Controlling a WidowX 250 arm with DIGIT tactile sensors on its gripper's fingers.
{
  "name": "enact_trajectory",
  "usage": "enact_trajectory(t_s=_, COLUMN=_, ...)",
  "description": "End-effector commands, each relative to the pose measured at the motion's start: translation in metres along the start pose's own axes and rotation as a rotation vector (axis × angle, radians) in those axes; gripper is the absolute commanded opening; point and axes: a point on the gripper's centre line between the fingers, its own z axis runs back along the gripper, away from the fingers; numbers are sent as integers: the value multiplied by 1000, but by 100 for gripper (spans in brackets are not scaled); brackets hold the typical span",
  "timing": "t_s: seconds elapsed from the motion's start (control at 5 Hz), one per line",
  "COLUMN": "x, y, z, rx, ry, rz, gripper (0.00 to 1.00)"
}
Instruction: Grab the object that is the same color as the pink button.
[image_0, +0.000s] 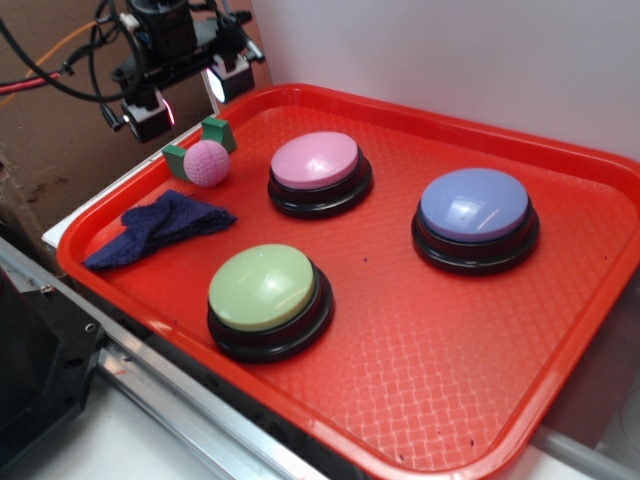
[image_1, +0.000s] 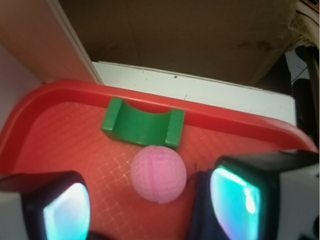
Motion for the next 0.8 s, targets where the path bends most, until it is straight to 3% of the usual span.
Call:
enact_trajectory(t_s=0.0, x=11, y=8, z=-20, rx=-8, ry=-52, rz=40, gripper=100)
enact_trajectory(t_s=0.4, x=4, y=4, z=-43, rx=22, ry=-56, rz=35, gripper=100)
enact_trajectory(t_s=0.6, x=-1, y=3, z=-48, rx=22, ry=-61, rz=38, gripper=87)
